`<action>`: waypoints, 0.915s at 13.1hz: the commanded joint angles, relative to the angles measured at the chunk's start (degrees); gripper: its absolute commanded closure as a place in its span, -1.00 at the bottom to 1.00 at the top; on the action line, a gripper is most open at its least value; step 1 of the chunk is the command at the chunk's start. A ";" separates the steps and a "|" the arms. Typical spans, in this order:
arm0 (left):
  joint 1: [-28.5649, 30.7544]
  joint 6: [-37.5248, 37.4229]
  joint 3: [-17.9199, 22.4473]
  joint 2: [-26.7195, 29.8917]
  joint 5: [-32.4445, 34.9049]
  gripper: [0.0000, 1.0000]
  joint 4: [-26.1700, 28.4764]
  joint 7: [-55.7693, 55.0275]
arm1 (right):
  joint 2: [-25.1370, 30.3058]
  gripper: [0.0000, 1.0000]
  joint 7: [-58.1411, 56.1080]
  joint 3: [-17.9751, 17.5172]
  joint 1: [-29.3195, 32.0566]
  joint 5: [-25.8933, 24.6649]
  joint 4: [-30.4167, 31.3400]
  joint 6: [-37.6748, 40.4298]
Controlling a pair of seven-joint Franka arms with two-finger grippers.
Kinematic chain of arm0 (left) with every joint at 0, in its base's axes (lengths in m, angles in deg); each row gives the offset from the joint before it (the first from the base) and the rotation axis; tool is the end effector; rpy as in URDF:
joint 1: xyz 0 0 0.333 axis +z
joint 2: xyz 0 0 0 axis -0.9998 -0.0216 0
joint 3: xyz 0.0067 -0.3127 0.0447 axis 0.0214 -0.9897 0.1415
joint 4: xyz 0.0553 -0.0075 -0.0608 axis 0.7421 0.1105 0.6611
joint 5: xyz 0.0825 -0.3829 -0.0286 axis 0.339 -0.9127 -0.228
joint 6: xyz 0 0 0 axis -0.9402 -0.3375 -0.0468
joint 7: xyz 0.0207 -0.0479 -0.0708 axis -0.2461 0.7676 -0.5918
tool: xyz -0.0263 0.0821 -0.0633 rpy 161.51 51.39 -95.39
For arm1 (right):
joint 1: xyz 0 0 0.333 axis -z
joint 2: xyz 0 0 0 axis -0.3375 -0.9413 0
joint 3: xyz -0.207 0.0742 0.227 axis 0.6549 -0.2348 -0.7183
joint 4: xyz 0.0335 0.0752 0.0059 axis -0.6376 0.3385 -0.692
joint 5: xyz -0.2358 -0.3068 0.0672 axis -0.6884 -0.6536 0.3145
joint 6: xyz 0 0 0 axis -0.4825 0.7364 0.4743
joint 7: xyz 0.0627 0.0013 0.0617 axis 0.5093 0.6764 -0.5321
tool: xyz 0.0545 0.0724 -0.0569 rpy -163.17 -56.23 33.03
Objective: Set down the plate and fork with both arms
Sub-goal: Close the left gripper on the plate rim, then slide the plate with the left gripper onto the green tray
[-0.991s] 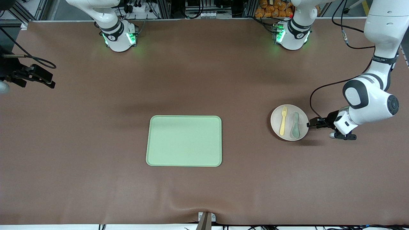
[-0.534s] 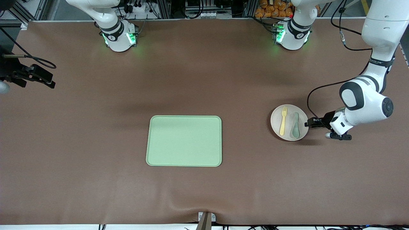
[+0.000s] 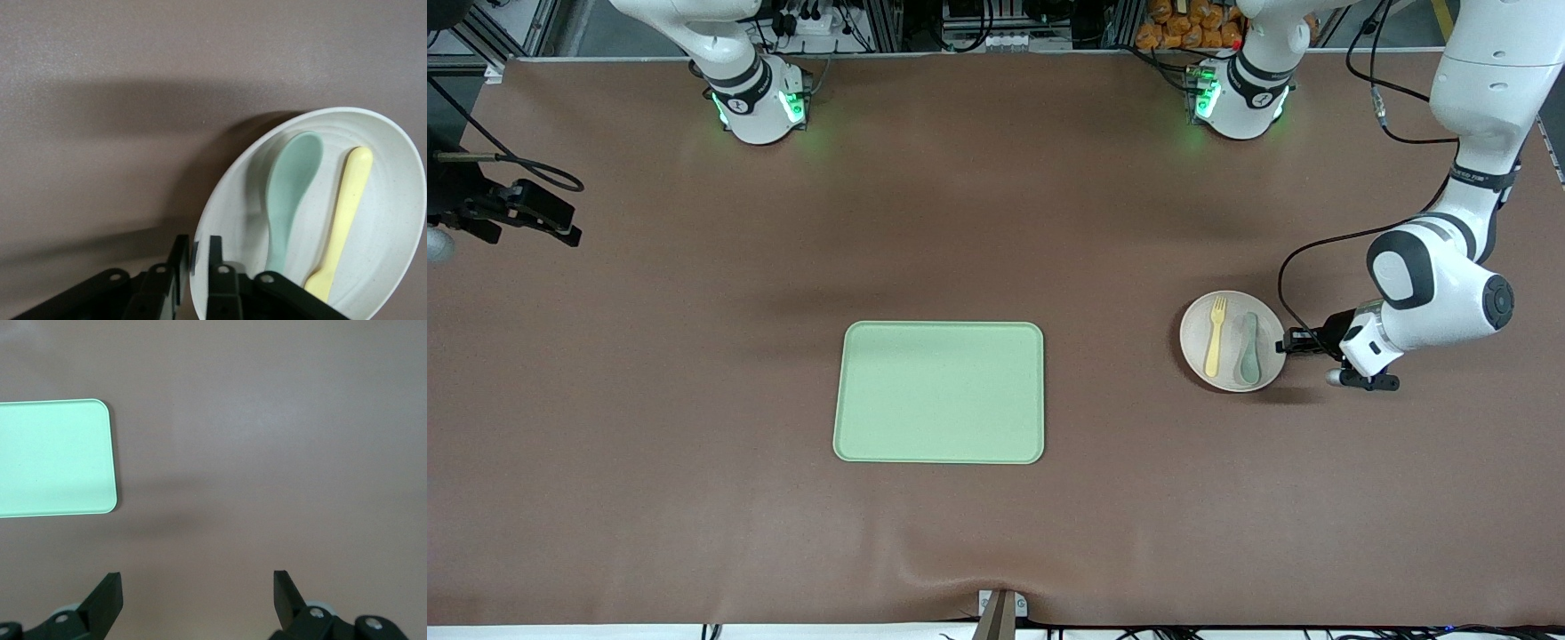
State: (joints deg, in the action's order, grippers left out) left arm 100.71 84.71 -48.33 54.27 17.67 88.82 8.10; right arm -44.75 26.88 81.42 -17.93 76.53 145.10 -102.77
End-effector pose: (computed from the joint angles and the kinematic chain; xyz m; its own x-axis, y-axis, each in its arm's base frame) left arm 0.5733 0.0493 0.1888 0.9943 -0.0583 -0.0896 -0.0246 -0.9405 0.3388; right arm 0.5523 0.0075 0.6402 0.9986 -0.0512 -0.0137 -0.0511 -0.9987 0.0047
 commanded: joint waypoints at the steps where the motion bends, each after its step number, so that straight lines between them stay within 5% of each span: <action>1: -0.17 0.33 -0.25 -0.97 -1.40 0.74 -0.66 1.60 | -0.21 -1.00 -0.43 -0.87 1.28 0.07 -0.43 0.38; 6: -0.78 0.24 -0.33 -1.76 -1.31 1.00 -1.63 1.78 | -0.21 -1.00 -0.43 -0.87 1.19 0.07 -0.43 0.38; 12: -0.78 -0.11 -4.10 -2.46 -1.31 1.00 -6.45 1.96 | -0.21 -1.00 -0.43 -0.87 1.28 0.07 -0.43 0.38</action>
State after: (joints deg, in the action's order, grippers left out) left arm 100.01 84.78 -51.40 52.87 17.64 85.68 8.53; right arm -44.76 26.88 81.42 -17.93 76.53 145.11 -102.77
